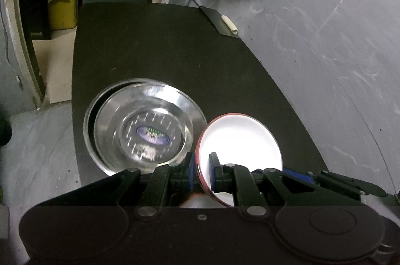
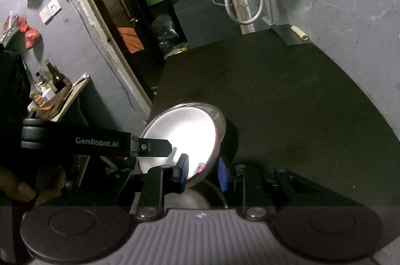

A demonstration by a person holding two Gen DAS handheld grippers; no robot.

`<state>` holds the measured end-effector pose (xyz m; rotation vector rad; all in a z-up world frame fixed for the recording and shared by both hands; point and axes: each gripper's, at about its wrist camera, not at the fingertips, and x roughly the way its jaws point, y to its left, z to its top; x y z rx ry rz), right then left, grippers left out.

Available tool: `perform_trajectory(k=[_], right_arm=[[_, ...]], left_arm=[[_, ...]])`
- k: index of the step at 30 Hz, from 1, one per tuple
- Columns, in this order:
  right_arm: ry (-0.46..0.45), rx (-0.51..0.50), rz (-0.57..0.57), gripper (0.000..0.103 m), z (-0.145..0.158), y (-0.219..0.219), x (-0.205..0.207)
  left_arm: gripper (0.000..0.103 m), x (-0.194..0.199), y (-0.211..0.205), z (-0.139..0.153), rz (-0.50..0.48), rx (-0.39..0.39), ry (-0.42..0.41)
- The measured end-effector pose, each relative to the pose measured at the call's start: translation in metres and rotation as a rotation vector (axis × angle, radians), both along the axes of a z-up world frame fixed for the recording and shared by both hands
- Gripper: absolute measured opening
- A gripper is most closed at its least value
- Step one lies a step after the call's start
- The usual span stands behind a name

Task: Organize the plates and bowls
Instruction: 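Carry the second white bowl over the nested bowls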

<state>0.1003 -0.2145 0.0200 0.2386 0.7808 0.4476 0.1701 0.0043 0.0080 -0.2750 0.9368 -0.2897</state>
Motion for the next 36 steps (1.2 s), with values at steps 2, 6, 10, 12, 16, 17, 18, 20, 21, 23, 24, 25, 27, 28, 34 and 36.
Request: perform_trajectory(k=[2, 6, 10, 12, 16, 17, 18, 20, 21, 23, 24, 25, 27, 28, 34, 36], right_arm=[[0.004, 0.005, 0.011, 0.028, 0.0, 0.0, -0.008], [0.021, 0.001, 0.021, 0.028, 0.0, 0.002, -0.022], [0.03, -0.003, 0.04, 0.028, 0.002, 0.004, -0.031], [0.042, -0.011, 0.06, 0.028, 0.002, 0.005, -0.034], [0.071, -0.039, 0.138, 0.028, 0.005, 0.006, -0.033], [0.077, -0.045, 0.158, 0.028, 0.006, 0.007, -0.032], [0.083, -0.05, 0.176, 0.028, 0.006, 0.006, -0.031], [0.103, -0.056, 0.212, 0.028, 0.008, 0.005, -0.028], [0.116, -0.06, 0.227, 0.028, 0.009, 0.005, -0.026], [0.123, -0.075, 0.263, 0.028, 0.013, 0.006, -0.023], [0.125, -0.08, 0.277, 0.028, 0.015, 0.007, -0.022], [0.127, -0.084, 0.293, 0.028, 0.016, 0.007, -0.02], [0.135, -0.084, 0.318, 0.028, 0.018, 0.006, -0.016], [0.137, -0.08, 0.324, 0.028, 0.017, 0.004, -0.015], [0.154, -0.053, 0.37, 0.028, 0.018, 0.001, -0.014], [0.164, -0.048, 0.375, 0.028, 0.017, 0.002, -0.01]], left_arm=[[0.012, -0.008, 0.001, 0.0, -0.004, 0.007, 0.002], [0.012, -0.024, 0.002, 0.001, 0.002, 0.003, -0.001], [0.012, -0.037, 0.003, 0.002, 0.001, 0.01, -0.003], [0.012, -0.04, 0.003, 0.001, 0.01, 0.004, 0.002], [0.013, -0.049, 0.004, 0.0, 0.03, 0.01, 0.024], [0.013, -0.051, 0.004, -0.001, 0.035, 0.012, 0.029], [0.013, -0.052, 0.003, -0.001, 0.042, 0.012, 0.035], [0.013, -0.054, 0.002, -0.002, 0.06, 0.007, 0.05], [0.013, -0.054, 0.002, -0.003, 0.07, 0.001, 0.061], [0.013, -0.054, 0.001, -0.001, 0.08, 0.007, 0.069], [0.013, -0.054, -0.001, 0.001, 0.085, 0.014, 0.069], [0.013, -0.055, -0.002, 0.002, 0.091, 0.018, 0.067], [0.013, -0.054, -0.004, 0.005, 0.11, 0.024, 0.07], [0.013, -0.054, -0.006, 0.005, 0.121, 0.027, 0.076], [0.013, -0.055, -0.01, 0.008, 0.159, 0.062, 0.109], [0.013, -0.054, -0.009, 0.009, 0.158, 0.069, 0.113]])
